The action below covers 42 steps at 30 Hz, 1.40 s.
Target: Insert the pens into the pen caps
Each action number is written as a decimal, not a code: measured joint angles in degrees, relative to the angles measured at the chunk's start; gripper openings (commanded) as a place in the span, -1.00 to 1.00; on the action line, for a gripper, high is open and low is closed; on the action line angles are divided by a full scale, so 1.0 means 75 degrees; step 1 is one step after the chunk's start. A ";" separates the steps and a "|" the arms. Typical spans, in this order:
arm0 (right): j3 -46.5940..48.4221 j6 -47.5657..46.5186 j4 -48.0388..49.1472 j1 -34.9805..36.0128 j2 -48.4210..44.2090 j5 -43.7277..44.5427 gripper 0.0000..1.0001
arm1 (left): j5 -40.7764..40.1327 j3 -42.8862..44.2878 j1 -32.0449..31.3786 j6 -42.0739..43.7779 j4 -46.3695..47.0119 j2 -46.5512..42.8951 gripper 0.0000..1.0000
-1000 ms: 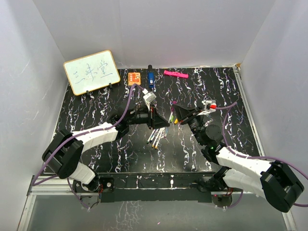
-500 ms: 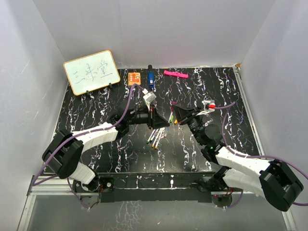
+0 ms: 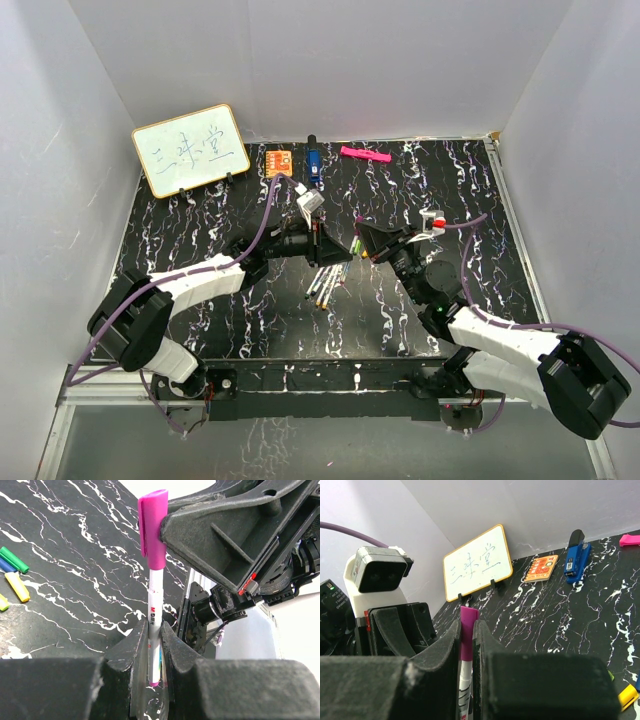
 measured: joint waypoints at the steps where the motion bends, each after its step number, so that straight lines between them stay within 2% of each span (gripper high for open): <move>1: -0.0006 0.0000 0.0000 0.0006 0.0000 0.0000 -1.00 | -0.0023 0.0006 0.0000 0.0003 0.0003 0.0000 -1.00; 17: -0.0009 0.0050 0.0015 0.0012 -0.0017 -0.0082 -1.00 | -0.0280 0.0035 -0.0012 -0.0119 0.0230 0.0026 -1.00; 28: -0.0006 0.0061 0.0137 -0.0032 0.0035 0.0079 -1.00 | -0.0490 0.0490 -0.0050 -0.0137 0.0254 0.0356 -1.00; 42: 0.0131 -0.0076 0.0035 -0.0029 0.0321 0.0271 -1.00 | -0.0959 0.0755 -0.0099 0.0411 -0.0455 0.0379 -1.00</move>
